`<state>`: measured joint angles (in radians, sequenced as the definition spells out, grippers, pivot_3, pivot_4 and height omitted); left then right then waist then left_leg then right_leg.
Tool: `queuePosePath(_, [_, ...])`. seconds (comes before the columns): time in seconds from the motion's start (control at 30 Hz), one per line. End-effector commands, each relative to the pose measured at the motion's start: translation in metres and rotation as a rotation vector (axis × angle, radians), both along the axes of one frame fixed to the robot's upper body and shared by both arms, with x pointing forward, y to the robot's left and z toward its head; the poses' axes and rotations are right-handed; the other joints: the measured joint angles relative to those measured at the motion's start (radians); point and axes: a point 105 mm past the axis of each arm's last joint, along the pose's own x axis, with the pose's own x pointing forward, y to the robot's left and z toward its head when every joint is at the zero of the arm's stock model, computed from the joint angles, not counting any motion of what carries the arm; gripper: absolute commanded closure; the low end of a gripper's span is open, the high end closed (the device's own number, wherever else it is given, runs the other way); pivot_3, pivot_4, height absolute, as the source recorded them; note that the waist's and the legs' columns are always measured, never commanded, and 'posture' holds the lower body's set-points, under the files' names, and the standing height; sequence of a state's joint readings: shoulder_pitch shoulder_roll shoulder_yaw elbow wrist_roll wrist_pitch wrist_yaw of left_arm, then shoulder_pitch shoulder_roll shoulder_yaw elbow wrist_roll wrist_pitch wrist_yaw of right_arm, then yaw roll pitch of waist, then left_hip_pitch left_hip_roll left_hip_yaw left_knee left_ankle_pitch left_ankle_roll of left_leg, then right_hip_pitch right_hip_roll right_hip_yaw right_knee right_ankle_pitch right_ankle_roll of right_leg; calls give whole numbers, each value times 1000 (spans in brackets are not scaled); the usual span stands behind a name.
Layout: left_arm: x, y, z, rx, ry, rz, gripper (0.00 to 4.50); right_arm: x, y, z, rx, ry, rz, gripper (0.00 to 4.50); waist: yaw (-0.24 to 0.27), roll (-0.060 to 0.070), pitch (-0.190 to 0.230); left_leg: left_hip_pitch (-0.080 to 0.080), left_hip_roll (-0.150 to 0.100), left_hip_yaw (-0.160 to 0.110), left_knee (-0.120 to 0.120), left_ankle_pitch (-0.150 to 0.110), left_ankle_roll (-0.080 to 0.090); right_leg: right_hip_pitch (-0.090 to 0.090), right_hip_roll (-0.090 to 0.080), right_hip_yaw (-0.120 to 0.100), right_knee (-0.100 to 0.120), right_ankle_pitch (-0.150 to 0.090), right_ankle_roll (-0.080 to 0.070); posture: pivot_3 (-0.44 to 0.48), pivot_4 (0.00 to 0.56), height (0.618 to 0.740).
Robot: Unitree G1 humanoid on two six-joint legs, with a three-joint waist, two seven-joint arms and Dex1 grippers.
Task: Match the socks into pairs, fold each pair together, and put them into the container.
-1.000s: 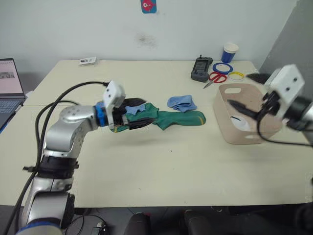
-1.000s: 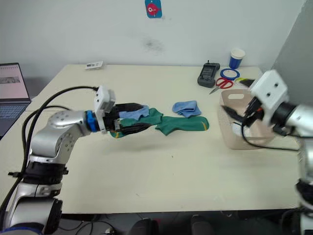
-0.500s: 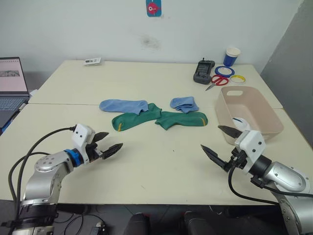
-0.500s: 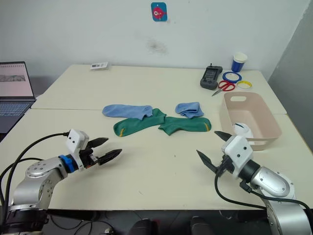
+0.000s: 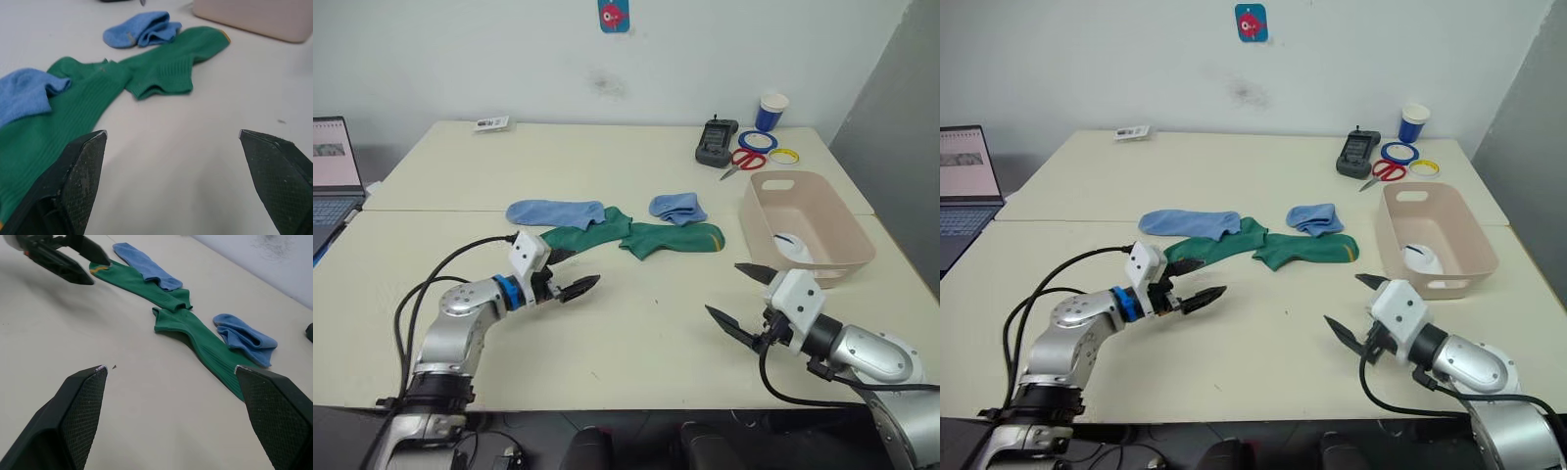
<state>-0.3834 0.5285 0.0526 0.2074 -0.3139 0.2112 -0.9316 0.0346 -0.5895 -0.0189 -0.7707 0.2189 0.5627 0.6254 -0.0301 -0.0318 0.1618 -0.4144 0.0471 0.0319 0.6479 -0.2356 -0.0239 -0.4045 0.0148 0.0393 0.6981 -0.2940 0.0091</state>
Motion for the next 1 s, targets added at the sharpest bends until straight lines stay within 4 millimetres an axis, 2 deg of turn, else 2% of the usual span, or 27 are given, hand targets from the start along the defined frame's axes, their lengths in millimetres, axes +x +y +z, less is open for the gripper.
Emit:
queuePosePath(0.03, [15, -5, 3, 24, -54, 28, 0, -2, 4, 16, -4, -62, -5, 27, 1, 0, 0, 0, 0, 0, 0, 0, 0, 0, 0, 0, 0, 0, 0, 0, 150, 732])
queuePosePath(0.17, [37, -1, 7, 15, -55, 101, 0, -5, 6, 21, 13, -60, -21, 27, 1, 0, 0, -1, 0, -1, 0, 0, 0, 0, 0, -1, 0, 0, 0, 0, 150, 732])
queuePosePath(0.27, [47, 16, 11, 71, -82, 148, 0, -4, 15, 25, 32, -56, 8, 27, -2, 0, 0, -1, 0, -1, 0, 0, 0, 0, 1, -1, 0, 0, 0, 0, 150, 732])
queuePosePath(0.43, [47, 50, 9, 254, -91, 141, 0, -2, 31, 37, 42, -65, 97, 27, -6, 0, 0, 0, 0, -1, -1, 0, 0, -1, 1, -1, 0, 0, 0, 0, 150, 732])
queuePosePath(0.57, [54, 72, 10, 320, -57, 209, 0, 1, 39, 40, 52, -64, 131, 27, 3, -1, 0, -1, 0, -2, -1, 0, 0, -1, 1, -3, 0, 0, -1, 0, 150, 732])
queuePosePath(0.67, [58, 64, 12, 291, -60, 195, 0, 1, 43, 39, 49, -58, 152, 27, 7, -1, 0, -2, 0, -2, 0, 0, 0, -1, 0, -3, 0, 0, -1, 0, 150, 732])
queuePosePath(0.8, [47, 50, 6, 290, -33, 86, 0, 0, 44, 37, 50, -52, 158, 27, 4, -1, 0, -3, -1, 0, 1, 0, 0, -1, -3, -1, -1, 1, -1, 0, 150, 732])
queuePosePath(1.0, [54, 56, -6, 338, 46, 161, 0, 1, 44, 37, 60, -43, 155, 27, 3, -2, 1, -2, 0, -2, 1, 0, 0, -1, -1, -3, 1, 0, 0, 0, 150, 732])
